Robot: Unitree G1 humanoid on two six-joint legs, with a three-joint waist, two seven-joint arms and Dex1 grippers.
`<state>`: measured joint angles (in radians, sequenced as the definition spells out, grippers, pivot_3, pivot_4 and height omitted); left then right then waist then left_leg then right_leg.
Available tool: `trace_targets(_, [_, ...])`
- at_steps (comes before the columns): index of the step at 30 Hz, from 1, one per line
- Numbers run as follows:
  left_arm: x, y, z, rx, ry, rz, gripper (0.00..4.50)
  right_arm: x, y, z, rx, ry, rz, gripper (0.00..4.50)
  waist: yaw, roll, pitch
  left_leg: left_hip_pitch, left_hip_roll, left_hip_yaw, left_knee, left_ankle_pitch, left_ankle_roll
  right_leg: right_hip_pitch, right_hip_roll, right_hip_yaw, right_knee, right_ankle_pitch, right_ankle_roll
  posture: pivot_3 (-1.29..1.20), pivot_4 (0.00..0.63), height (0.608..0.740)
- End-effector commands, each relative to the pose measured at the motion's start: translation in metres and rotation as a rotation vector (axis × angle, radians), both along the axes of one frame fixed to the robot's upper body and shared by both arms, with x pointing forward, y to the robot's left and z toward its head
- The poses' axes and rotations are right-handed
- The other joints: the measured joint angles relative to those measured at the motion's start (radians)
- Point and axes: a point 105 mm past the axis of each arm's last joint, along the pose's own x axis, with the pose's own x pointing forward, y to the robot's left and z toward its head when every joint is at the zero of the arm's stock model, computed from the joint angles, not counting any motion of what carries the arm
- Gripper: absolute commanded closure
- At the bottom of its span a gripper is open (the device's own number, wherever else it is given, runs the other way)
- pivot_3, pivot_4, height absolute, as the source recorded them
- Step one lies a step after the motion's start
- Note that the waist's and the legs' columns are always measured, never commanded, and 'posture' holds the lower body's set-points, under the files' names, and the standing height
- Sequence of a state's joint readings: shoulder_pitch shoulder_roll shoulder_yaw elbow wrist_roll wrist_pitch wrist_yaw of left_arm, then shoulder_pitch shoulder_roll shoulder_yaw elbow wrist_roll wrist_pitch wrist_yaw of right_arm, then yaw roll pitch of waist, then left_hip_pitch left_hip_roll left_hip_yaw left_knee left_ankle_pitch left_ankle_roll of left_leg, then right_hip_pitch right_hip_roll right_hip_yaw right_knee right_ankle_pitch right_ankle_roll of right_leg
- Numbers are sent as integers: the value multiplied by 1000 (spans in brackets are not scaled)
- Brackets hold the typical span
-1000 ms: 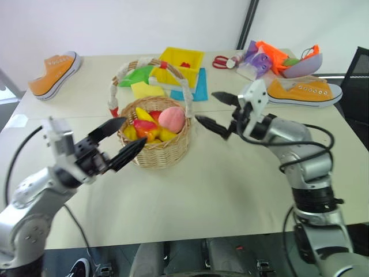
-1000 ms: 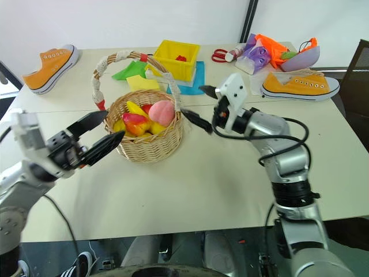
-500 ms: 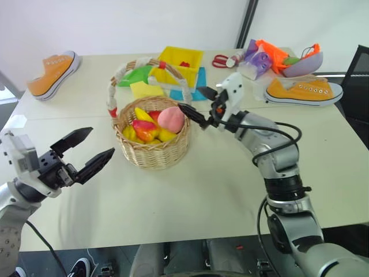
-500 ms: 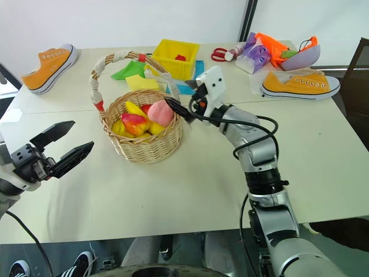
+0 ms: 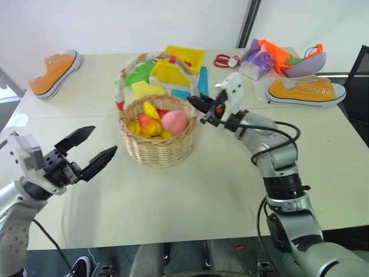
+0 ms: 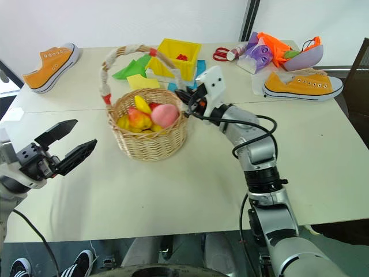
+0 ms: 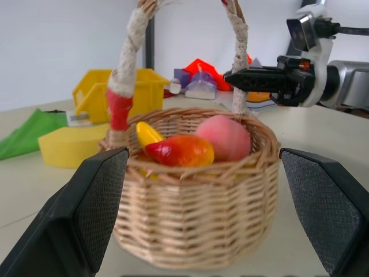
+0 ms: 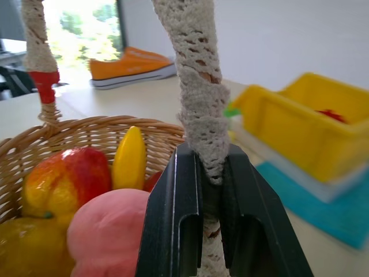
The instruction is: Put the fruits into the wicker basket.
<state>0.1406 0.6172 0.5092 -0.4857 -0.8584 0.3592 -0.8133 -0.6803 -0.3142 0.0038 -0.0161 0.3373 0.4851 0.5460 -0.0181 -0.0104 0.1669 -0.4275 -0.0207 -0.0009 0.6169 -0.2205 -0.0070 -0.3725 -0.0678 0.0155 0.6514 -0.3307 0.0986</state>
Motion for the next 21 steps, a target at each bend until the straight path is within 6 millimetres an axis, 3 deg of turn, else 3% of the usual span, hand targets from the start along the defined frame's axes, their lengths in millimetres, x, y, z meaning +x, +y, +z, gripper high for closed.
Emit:
trace_targets(1, [6,-15,3,-12,-25,-58,0,-1,-48,26,25,-117,-124,4454,5,0,0,0,0,0,0,0,0,0,0,0,0,0,0,0,150,740])
trace_targets(2, [8,-19,3,-18,-25,-73,0,-3,-58,26,18,-123,-135,4454,5,0,0,0,0,0,0,0,0,0,0,0,0,0,0,0,150,740])
trace_targets(7, [24,-52,5,-51,-44,-200,0,-25,-146,18,-132,-126,-319,4454,15,0,0,0,0,0,0,0,1,2,0,-1,-2,0,0,0,150,740])
trace_targets(13, [39,-71,5,-72,-38,-292,0,-53,-215,19,-216,-131,-521,4454,6,0,0,1,1,0,4,0,1,5,2,-1,1,0,1,0,150,740])
trace_targets(21, [40,-80,-14,17,32,-432,0,-86,-260,9,-284,-102,-665,4454,10,1,0,2,1,0,13,-2,5,11,3,-1,2,0,1,0,150,740])
